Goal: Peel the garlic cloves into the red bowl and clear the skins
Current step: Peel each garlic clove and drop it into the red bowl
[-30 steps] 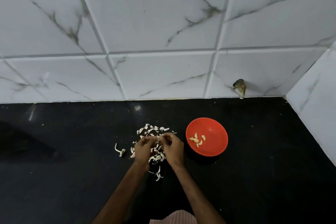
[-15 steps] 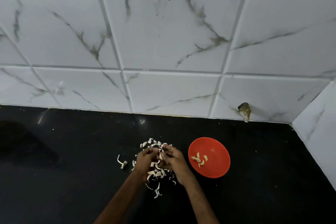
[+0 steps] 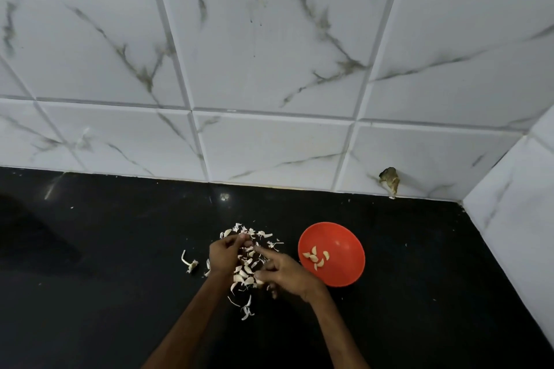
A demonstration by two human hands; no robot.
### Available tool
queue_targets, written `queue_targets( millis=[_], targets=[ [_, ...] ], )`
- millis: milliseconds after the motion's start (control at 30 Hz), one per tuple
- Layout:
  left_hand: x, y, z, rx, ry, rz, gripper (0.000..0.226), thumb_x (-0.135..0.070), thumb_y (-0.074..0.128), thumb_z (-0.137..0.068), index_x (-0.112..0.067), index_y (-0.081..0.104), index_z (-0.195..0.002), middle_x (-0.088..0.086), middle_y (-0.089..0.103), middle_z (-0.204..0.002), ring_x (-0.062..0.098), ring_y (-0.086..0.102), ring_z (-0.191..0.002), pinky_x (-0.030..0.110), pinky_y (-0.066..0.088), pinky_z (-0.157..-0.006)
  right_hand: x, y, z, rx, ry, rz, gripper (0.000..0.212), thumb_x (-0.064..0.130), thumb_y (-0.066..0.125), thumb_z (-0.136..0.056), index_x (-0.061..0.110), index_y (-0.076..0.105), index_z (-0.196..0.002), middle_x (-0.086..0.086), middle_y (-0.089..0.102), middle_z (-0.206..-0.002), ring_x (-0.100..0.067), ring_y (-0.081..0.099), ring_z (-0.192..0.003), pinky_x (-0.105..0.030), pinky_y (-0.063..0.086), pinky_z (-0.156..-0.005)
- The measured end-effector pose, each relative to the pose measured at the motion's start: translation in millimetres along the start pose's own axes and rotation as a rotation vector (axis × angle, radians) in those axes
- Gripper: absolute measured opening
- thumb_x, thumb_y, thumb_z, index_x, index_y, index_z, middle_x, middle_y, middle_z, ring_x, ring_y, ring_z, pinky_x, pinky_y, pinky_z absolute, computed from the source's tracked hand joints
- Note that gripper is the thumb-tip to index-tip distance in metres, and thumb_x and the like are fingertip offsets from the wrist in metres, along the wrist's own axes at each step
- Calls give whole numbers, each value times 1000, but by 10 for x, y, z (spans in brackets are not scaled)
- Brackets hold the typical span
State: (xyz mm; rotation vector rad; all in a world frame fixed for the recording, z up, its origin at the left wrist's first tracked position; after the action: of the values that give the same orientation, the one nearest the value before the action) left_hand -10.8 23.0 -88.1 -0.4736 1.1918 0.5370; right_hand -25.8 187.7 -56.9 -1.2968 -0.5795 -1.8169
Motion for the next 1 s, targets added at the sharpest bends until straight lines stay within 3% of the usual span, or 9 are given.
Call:
queue_targets(
  millis=[67, 167, 267, 400, 467, 533, 633, 800, 1000],
  targets=[
    [-35, -65, -43, 20, 98, -217, 18, -5, 72, -91, -8, 75, -108, 4, 77, -81, 21, 72, -77, 33, 57, -73, -85, -237, 51, -157, 19, 29, 53, 19, 69, -95, 32, 50, -143, 3, 68, -105, -4, 66, -71, -25, 58, -64],
    [-33, 13, 21, 164, 224, -547, 53, 9, 68, -85, -23, 66, -127, 1, 75, -105, 13, 71, -83, 25, 57, -76, -232, -703, 169, -492, 56, 89, 30, 5, 66, -95, 15, 64, -123, -4, 66, -112, -17, 69, -95, -35, 60, -84],
    [54, 61, 70, 257, 278, -802, 61, -2, 66, -91, -30, 52, -143, -8, 72, -112, 11, 69, -94, 30, 56, -81, -345, -1006, 296, -705, 149, 284, 23, -2, 63, -92, 12, 70, -109, -2, 70, -108, -15, 65, -101, -21, 47, -85],
    [11, -133, -44, 149, 293, -900, 40, -40, 55, -102, -35, 52, -142, -9, 75, -97, 11, 70, -88, 34, 56, -82, -405, -995, 325, -686, 191, 365, 32, -3, 60, -94, 15, 69, -119, 0, 69, -118, -13, 66, -99, -19, 48, -77],
    [-65, -256, -177, 60, 291, -874, 35, -35, 52, -103, -32, 58, -137, -6, 75, -101, 13, 70, -91, 38, 57, -84, -358, -933, 349, -693, 174, 400, 36, 0, 58, -96, 18, 67, -126, 1, 67, -121, -13, 65, -97, -20, 47, -76],
    [-131, -318, -337, 33, 303, -889, 36, -25, 56, -101, -30, 59, -137, -2, 68, -122, 20, 63, -112, 42, 54, -90, -247, -845, 376, -750, 110, 394, 32, 2, 58, -97, 17, 67, -125, 5, 66, -120, -14, 63, -108, -19, 46, -85],
    [-177, -284, -589, 55, 278, -935, 35, -24, 55, -102, -22, 59, -136, 3, 56, -136, 24, 51, -126, 43, 49, -94, -73, -572, 336, -726, 31, 338, 26, 9, 61, -98, 21, 67, -121, 14, 62, -119, 0, 56, -113, -14, 41, -91],
    [-81, -159, -842, 184, 212, -1033, 31, -31, 60, -99, -23, 60, -129, 3, 53, -132, 24, 55, -120, 41, 49, -94, 67, -132, 138, -631, 11, 263, 22, 15, 61, -99, 35, 66, -108, 20, 63, -116, 11, 57, -106, -10, 47, -83],
    [-15, -264, -1054, 175, 165, -709, 19, -16, 72, -92, -8, 72, -109, 12, 68, -112, 24, 65, -102, 39, 51, -92, 240, -49, -78, -629, 31, 274, 17, 19, 60, -100, 32, 68, -107, 17, 68, -111, 8, 60, -105, -13, 48, -85]
  ],
)
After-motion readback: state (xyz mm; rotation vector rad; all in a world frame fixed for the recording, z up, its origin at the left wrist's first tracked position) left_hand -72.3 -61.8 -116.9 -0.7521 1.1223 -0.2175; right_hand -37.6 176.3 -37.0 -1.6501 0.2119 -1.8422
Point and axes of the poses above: each hand's wrist, its own z-axis away from the middle knuckle, its own y-axis out of the palm, x = y × z, the point moved 8 cm from there along -z, towards the middle knuckle
